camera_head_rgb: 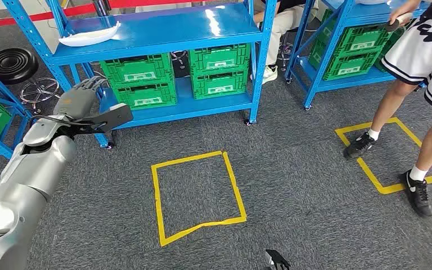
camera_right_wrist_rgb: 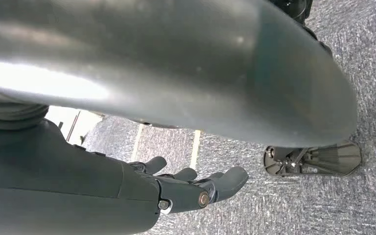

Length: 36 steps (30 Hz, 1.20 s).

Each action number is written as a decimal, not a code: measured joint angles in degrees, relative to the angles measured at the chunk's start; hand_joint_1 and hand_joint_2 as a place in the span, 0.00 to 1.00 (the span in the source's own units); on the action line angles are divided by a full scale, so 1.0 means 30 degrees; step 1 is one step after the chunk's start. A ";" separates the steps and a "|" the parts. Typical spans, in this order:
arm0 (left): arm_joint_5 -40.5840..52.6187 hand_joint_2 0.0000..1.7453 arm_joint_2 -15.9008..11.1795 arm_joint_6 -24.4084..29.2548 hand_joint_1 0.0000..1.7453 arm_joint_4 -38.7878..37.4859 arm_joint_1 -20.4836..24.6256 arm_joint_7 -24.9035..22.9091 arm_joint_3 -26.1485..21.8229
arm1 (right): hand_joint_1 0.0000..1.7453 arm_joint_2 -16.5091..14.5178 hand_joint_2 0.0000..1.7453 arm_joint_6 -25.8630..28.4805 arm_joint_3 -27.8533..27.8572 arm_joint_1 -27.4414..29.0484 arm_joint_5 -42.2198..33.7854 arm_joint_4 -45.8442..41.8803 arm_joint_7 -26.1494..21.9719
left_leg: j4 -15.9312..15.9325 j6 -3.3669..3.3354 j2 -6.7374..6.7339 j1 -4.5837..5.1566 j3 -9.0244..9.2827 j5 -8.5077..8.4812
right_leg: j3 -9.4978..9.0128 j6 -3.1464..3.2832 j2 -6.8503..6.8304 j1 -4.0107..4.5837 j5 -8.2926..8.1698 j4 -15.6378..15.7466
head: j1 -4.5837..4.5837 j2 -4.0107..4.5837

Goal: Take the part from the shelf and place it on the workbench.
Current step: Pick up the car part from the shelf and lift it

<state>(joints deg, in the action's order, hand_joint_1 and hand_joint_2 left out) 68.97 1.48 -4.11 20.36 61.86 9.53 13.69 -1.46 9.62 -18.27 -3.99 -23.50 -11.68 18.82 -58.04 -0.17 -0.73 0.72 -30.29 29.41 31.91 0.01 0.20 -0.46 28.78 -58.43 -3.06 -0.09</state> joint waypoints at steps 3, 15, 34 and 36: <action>-0.0381 0.00 -0.0071 -0.0254 0.00 -0.0075 0.0182 -0.1149 0.0477 | 0.00 0.0000 0.00 0.0073 -0.0013 0.0000 0.0004 0.0005 0.0000 | 0.0000 0.0000 0.0000 0.0000 -0.0001 0.0000 | 0.0001 0.0000 0.0000 0.0000 0.0000 0.0000 | -0.0002 0.0000; -0.2361 0.00 -0.0860 0.0468 0.00 -0.0306 0.0867 -0.3189 0.0909 | 0.00 -0.0053 0.00 0.0304 -0.0282 -0.0006 0.0197 0.0097 0.0053 | 0.0405 -0.0544 -0.0115 -0.0019 0.0129 -0.0162 | 0.0687 -0.0410 -0.0012 -0.0101 0.0063 -0.1290 | -0.0029 0.0000; -0.3187 0.00 -0.1822 0.0480 0.00 -0.0872 0.0865 -0.4397 0.1232 | 0.00 -0.0151 0.00 0.0386 -0.0313 0.0013 0.0204 0.0180 0.0237 | -0.5392 0.0800 0.0067 -0.0368 -0.3329 0.1873 | 0.0701 0.0535 0.0143 -0.0242 0.0016 -0.0604 | 0.0058 0.0002; -0.3269 0.00 -0.1973 0.0519 0.00 -0.0923 0.0688 -0.4483 0.1244 | 0.00 -0.0157 0.00 0.0472 -0.0317 0.0054 0.0182 0.0184 0.0240 | -0.5020 0.0628 0.0113 -0.0293 -0.3997 0.1242 | 0.0213 0.0562 0.0304 -0.0211 0.0386 -0.0594 | 0.0055 0.0002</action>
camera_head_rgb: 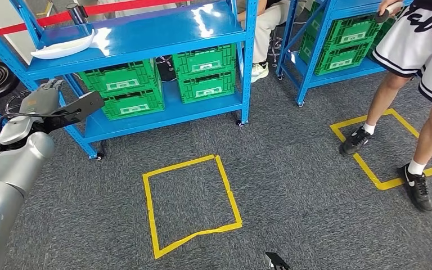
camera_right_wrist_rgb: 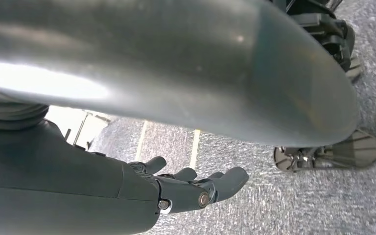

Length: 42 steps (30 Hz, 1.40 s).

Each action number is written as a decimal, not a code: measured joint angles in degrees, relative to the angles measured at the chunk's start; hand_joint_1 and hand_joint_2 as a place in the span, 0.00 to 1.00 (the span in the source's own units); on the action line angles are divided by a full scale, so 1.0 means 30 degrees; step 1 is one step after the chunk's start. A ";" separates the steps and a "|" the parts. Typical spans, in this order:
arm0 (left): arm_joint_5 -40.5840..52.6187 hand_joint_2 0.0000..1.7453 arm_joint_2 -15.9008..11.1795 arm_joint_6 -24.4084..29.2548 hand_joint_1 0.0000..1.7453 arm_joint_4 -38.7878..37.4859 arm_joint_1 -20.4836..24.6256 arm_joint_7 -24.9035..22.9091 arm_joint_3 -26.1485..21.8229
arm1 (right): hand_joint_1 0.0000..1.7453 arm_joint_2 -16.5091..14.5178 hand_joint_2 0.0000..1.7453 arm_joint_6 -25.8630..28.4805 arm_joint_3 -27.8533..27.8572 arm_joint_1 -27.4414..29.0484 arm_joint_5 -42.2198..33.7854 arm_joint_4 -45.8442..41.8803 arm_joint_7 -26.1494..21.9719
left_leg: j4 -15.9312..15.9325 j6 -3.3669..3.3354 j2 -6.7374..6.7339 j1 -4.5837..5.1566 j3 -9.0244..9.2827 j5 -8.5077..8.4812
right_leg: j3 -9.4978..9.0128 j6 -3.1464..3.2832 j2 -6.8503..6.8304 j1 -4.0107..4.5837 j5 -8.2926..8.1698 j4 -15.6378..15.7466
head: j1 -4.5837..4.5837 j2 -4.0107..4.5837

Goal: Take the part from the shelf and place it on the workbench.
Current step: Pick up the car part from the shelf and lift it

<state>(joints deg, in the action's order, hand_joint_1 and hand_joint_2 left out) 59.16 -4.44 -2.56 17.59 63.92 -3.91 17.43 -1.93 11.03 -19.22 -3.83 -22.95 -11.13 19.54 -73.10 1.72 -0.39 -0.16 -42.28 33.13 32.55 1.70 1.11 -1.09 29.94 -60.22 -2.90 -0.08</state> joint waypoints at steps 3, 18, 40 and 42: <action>-0.0058 0.00 -0.0208 0.0042 0.00 -0.0038 -0.0042 -0.0040 0.0022 | 0.00 -0.0089 0.00 0.0113 0.0002 0.0026 -0.0011 0.0005 -0.0022 | 0.3479 -0.0449 0.0083 0.0319 0.0520 -0.2845 | -0.0661 -0.0124 0.0173 0.0015 0.0525 0.0065 | 0.0011 0.0003; -0.0064 0.00 -0.0333 0.0217 0.00 -0.0005 -0.0356 -0.0227 0.0115 | 0.00 -0.0157 0.00 0.0125 -0.0004 0.0051 -0.0007 0.0022 0.0520 | 0.4967 -0.0998 0.0226 0.0375 0.3540 -0.1611 | 0.2398 -0.0829 -0.0338 0.0113 -0.0956 -0.1020 | 0.0095 -0.0002; -0.0064 0.00 -0.0636 0.0262 0.00 0.0035 -0.0361 -0.0238 0.0133 | 0.00 -0.0129 0.00 0.0120 -0.0005 -0.0078 -0.0007 0.0089 0.0630 | 0.4998 -0.0792 0.0202 -0.0026 0.1461 -0.3630 | -0.1406 -0.0947 -0.0245 0.0077 0.0878 -0.0411 | 0.0303 0.0000; -0.0064 0.00 -0.0617 0.0266 0.00 0.0044 -0.0351 -0.0235 0.0137 | 0.00 -0.0131 0.00 0.0118 -0.0009 -0.0091 -0.0007 0.0089 0.0599 | 0.5000 -0.0971 0.0234 0.0027 0.1810 -0.3296 | 0.0087 -0.0990 -0.0288 0.0088 0.1460 -0.2643 | 0.0266 0.0000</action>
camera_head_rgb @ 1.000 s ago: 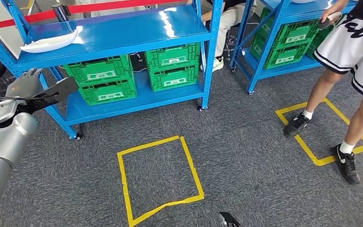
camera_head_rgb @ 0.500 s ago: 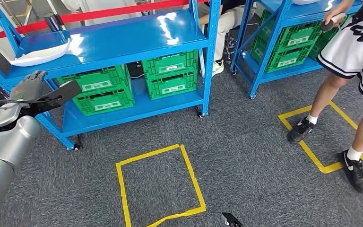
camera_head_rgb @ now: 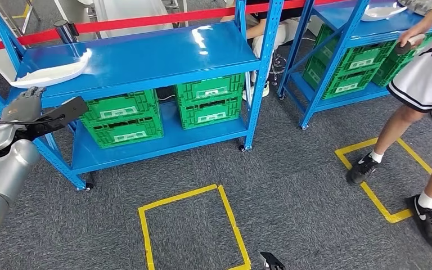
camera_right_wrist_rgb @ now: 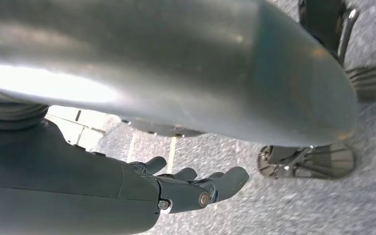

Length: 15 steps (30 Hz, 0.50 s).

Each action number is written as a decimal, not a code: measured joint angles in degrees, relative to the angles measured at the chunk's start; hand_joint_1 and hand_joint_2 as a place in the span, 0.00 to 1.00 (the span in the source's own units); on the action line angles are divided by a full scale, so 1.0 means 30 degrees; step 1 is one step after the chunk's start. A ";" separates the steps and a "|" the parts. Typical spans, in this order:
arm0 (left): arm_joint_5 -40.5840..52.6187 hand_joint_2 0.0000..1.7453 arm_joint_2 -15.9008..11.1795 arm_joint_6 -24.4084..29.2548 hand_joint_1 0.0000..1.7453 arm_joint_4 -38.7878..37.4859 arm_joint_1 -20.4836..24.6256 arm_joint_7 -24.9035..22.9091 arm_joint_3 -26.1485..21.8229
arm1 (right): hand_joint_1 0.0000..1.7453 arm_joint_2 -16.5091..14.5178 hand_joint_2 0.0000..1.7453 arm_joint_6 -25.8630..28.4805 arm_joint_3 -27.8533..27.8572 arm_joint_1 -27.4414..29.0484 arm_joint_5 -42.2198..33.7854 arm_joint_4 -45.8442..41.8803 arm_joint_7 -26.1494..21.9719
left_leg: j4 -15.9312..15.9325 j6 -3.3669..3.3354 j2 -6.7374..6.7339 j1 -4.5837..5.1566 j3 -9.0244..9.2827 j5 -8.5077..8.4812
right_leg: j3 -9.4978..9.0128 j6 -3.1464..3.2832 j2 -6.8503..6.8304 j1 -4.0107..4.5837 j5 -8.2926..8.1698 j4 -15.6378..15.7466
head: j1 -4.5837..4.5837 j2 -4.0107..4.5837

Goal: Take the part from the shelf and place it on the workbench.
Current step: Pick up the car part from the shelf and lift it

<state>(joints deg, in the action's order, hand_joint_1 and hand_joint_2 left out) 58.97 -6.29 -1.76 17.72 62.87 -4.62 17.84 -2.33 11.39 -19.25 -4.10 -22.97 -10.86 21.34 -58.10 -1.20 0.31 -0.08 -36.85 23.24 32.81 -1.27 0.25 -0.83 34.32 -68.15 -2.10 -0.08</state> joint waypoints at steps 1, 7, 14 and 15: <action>0.0000 0.00 0.0020 0.0000 0.00 -0.0002 -0.0031 0.0000 0.0000 | 0.00 -0.0002 0.00 0.0000 -0.0002 0.0015 0.0000 0.0000 -0.0016 | -0.0004 -0.0059 0.0028 0.0047 0.0169 0.0195 | 0.0903 -0.0002 -0.0002 0.0024 0.0509 -0.1046 | -0.0007 -0.0002; 0.0000 0.00 0.0128 -0.0002 0.00 -0.0047 -0.0165 0.0002 0.0000 | 0.00 0.0013 0.00 0.0000 -0.0002 0.0139 0.0000 0.0026 -0.0086 | -0.0112 -0.0009 0.0122 0.0322 0.1773 0.1660 | 0.2150 0.0566 -0.0012 0.0368 -0.2436 0.2092 | -0.0013 0.0000; 0.0000 0.00 0.0102 0.0004 0.00 0.0044 -0.0152 0.0007 0.0007 | 0.00 0.0029 0.00 0.0005 -0.0004 0.0083 0.0004 0.0058 0.0000 | -0.2307 0.0698 0.0139 0.0256 0.0950 0.2067 | 0.1034 0.1237 -0.0001 0.0354 -0.3295 0.3393 | 0.0013 0.0002; 0.0000 0.00 0.0091 0.0004 0.00 0.0029 -0.0164 0.0002 0.0007 | 0.00 0.0035 0.00 0.0005 -0.0002 0.0069 0.0004 0.0058 -0.0004 | -0.3471 0.0824 0.0120 0.0199 0.0217 0.2378 | 0.0829 0.1280 0.0018 0.0330 -0.3128 0.3409 | 0.0027 0.0000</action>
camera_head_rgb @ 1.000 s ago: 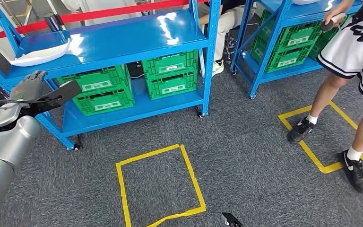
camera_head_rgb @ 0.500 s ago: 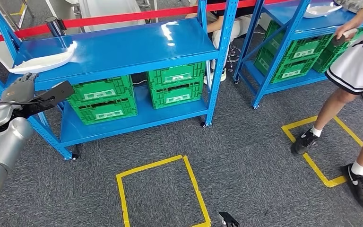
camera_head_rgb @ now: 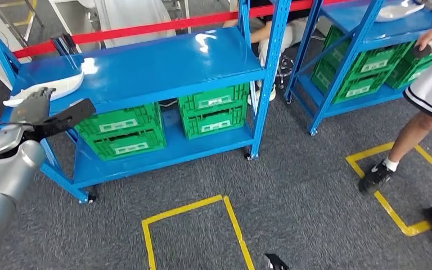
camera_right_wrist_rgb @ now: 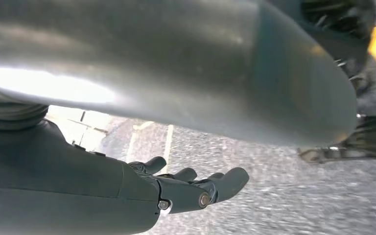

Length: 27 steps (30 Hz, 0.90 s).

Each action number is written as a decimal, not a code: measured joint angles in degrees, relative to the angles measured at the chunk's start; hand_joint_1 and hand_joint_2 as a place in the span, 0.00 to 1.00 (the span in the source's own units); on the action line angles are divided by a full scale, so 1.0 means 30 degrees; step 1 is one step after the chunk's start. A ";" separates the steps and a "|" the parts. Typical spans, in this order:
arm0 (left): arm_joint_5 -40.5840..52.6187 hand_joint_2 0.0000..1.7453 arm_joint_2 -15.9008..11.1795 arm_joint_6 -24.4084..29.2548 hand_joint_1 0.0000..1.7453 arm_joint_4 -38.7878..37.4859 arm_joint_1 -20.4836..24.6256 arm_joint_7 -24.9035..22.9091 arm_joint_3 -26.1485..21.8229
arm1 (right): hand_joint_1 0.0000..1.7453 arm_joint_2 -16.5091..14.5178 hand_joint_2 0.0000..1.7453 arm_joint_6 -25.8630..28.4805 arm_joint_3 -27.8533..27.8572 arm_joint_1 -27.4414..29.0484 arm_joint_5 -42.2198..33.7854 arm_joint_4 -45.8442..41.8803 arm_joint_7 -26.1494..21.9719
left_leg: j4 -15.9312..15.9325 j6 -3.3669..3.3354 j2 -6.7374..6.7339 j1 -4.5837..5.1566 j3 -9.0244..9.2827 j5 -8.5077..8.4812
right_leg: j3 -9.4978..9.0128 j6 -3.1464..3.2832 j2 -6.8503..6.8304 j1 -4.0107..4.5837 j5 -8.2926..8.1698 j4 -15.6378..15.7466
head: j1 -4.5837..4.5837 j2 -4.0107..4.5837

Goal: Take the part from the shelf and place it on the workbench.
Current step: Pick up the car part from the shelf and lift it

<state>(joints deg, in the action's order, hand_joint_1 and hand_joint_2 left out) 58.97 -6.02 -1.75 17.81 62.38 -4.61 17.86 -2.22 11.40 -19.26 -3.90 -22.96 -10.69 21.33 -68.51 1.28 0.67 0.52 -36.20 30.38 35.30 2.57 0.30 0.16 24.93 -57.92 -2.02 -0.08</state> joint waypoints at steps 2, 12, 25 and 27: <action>0.0000 0.00 -0.0016 0.0000 0.00 -0.0042 -0.0063 -0.0015 0.0000 | 0.00 -0.0002 0.00 -0.0004 0.0000 -0.0004 -0.0004 0.0000 -0.0013 | -0.1737 0.0168 -0.0021 -0.0130 -0.1436 0.0893 | -0.0399 -0.0020 0.0047 -0.0039 0.0365 0.0001 | 0.0009 0.0000; -0.0208 0.00 -0.1285 0.0020 0.00 -0.0469 -0.0411 -0.3024 0.0000 | 0.00 0.0049 0.00 -0.0077 -0.0104 -0.0092 0.0122 0.0018 -0.0085 | 0.3797 -0.0465 -0.0179 -0.0112 -0.0246 -0.2646 | -0.1999 -0.0738 0.0253 -0.0099 0.1848 -0.0195 | 0.0058 0.0002; -0.0798 0.00 -0.2869 0.0104 0.00 -0.0913 -0.1785 -0.3065 -0.0069 | 0.00 0.0166 0.00 -0.0341 -0.0388 -0.0103 0.0171 0.0036 -0.0062 | 0.3451 -0.0199 0.0041 -0.0078 0.1660 -0.0688 | 0.0917 -0.0636 -0.0048 -0.0066 -0.0247 -0.0352 | 0.0031 0.0004; -0.0851 0.00 -0.3124 0.0109 0.00 -0.0916 -0.1945 -0.2985 -0.0087 | 0.00 0.0168 0.00 -0.0337 -0.0404 -0.0108 0.0168 0.0036 0.0016 | 0.3277 0.0019 0.0031 -0.0110 0.1721 -0.0579 | 0.0635 -0.0378 -0.0035 -0.0095 -0.0243 -0.0300 | 0.0031 0.0002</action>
<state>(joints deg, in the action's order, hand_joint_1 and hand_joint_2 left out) 56.42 -15.39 -1.42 15.06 56.54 -13.57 17.60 -1.72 10.39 -20.47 -4.22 -22.46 -10.58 21.37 -58.68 1.33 0.77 0.19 -31.04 28.64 37.20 1.43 0.20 -0.12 24.20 -58.82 -1.92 -0.08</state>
